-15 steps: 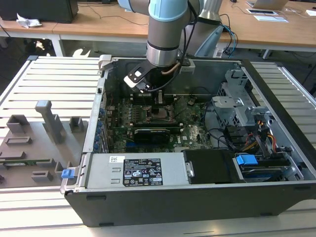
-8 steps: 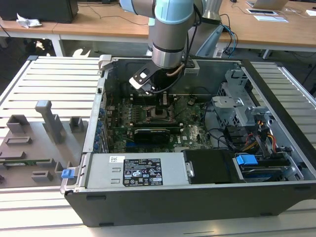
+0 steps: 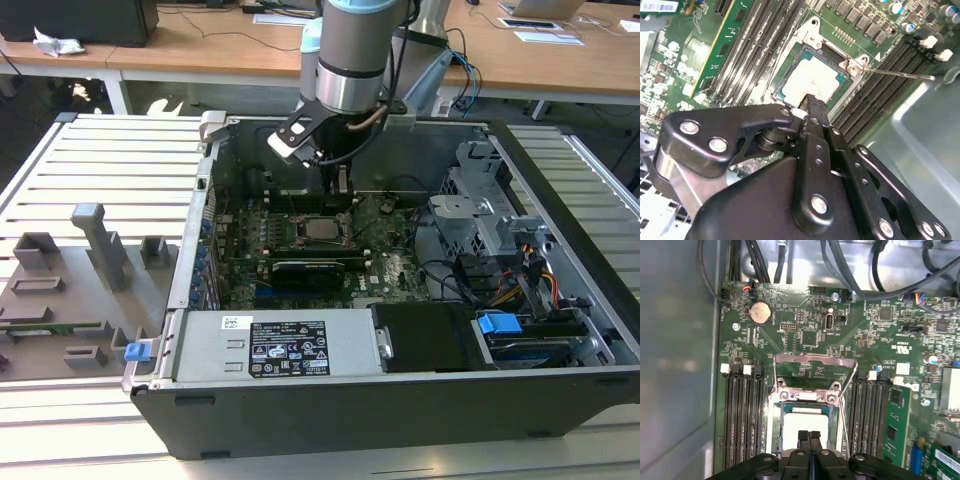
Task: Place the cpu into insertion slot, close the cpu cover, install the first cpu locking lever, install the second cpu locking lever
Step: 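Place the cpu into insertion slot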
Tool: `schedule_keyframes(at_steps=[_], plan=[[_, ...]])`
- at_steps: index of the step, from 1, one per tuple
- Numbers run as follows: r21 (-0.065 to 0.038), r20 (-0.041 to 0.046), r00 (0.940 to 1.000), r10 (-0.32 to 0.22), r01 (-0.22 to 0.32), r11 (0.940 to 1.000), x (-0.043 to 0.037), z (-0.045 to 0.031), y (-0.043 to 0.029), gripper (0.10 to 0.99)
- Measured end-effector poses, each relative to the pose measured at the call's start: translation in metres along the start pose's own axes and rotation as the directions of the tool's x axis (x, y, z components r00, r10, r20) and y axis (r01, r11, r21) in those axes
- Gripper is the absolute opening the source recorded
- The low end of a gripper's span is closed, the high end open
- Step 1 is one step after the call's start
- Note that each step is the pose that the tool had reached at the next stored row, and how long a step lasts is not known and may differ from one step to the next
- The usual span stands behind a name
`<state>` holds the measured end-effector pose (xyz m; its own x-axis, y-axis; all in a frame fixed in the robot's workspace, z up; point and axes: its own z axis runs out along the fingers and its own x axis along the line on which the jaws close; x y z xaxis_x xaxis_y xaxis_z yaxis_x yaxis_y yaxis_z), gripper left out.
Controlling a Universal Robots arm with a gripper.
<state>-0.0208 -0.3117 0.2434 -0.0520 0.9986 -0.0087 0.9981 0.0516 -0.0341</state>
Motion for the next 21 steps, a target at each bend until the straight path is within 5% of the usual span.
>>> schedule_keyframes(at_steps=[4,9,15,21], plan=[[0.000,-0.0001,1.0000,0.000,0.000,1.0000,-0.0001,-0.0089,-0.0003,0.106],[0.000,-0.0001,1.0000,0.000,0.000,1.0000,-0.0003,-0.0309,-0.0011,0.106],[0.000,0.0000,1.0000,0.000,0.000,1.0000,-0.0004,-0.0479,-0.0016,0.106],[0.000,-0.0002,1.0000,0.000,0.000,1.0000,-0.0004,-0.0515,-0.0017,0.106]])
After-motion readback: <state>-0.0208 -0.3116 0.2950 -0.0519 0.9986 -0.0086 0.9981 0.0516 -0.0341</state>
